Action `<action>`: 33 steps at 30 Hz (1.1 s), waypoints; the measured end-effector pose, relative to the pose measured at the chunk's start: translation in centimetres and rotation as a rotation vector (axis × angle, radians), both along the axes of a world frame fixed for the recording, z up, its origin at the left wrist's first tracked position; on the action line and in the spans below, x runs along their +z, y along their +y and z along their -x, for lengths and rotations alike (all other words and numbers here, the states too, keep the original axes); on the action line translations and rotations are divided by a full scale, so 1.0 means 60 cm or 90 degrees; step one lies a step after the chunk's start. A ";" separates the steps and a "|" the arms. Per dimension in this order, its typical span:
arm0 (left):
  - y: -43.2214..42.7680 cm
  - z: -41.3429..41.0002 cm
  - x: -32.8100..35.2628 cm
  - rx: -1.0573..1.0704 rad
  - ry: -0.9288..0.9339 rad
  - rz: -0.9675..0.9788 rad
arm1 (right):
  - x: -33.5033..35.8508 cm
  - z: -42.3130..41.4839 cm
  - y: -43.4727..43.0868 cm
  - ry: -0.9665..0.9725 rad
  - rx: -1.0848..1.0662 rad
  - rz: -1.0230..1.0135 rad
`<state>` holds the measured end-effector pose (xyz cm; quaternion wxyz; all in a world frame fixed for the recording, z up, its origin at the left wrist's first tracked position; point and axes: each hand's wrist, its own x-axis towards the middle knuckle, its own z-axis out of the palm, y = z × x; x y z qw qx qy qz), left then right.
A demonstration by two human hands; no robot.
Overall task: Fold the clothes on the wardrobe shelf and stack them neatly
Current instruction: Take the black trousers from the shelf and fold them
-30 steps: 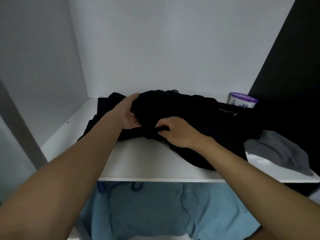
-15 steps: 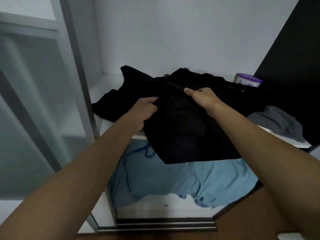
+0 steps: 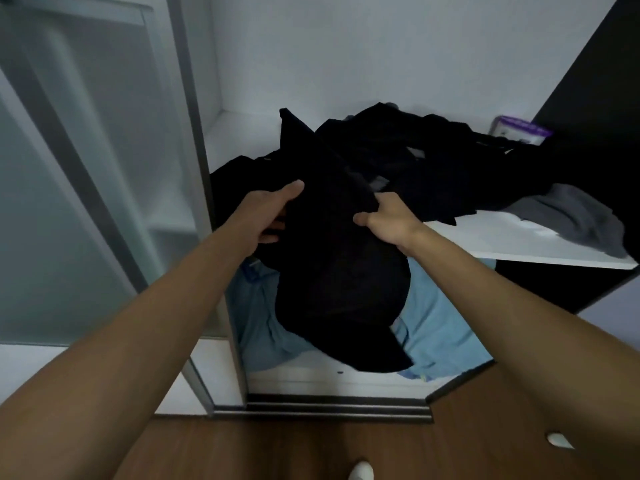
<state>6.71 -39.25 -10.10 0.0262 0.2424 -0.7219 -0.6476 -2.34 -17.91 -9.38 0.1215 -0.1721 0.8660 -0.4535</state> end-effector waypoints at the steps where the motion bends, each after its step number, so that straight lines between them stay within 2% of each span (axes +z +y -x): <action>1: 0.002 0.002 0.002 0.004 -0.007 -0.042 | -0.007 -0.011 0.005 0.043 0.018 -0.040; 3: 0.013 0.005 0.007 0.001 -0.028 -0.089 | -0.022 -0.038 0.015 0.124 0.054 -0.132; 5: 0.034 0.013 0.006 0.013 -0.041 -0.117 | -0.039 -0.064 0.027 0.181 0.099 -0.152; 7: 0.059 0.020 -0.001 0.076 -0.051 -0.157 | -0.048 -0.090 0.033 0.225 0.140 -0.123; 10: 0.084 0.012 -0.025 0.239 -0.039 -0.192 | -0.047 -0.117 0.040 0.233 0.158 -0.031; 12: 0.085 -0.001 -0.050 0.309 -0.027 -0.293 | -0.048 -0.129 0.054 0.229 0.178 0.018; 14: 0.084 -0.018 -0.066 0.269 -0.027 -0.439 | -0.054 -0.142 0.078 0.223 0.241 0.014; 16: 0.098 -0.043 -0.071 0.155 -0.032 -0.501 | -0.066 -0.160 0.103 0.224 0.313 -0.021; 19: 0.141 -0.077 -0.069 0.109 -0.051 -0.379 | -0.079 -0.185 0.139 0.208 0.376 -0.064; 22: 0.185 -0.106 -0.072 0.186 -0.013 -0.258 | -0.076 -0.198 0.198 0.063 0.415 -0.104; 24: 0.214 -0.130 -0.073 0.203 0.042 -0.222 | -0.072 -0.204 0.237 0.004 0.326 -0.053; 26: 0.244 -0.160 -0.074 0.176 0.087 -0.200 | -0.071 -0.204 0.267 -0.010 0.133 0.021; 28: 0.274 -0.192 -0.074 0.122 0.123 -0.176 | -0.068 -0.202 0.288 -0.109 0.002 0.056; 31: 0.312 -0.239 -0.075 0.035 0.129 -0.117 | -0.073 -0.217 0.303 -0.294 -0.033 0.144; 33: 0.330 -0.264 -0.075 -0.030 0.111 -0.081 | -0.083 -0.228 0.306 -0.408 -0.013 0.293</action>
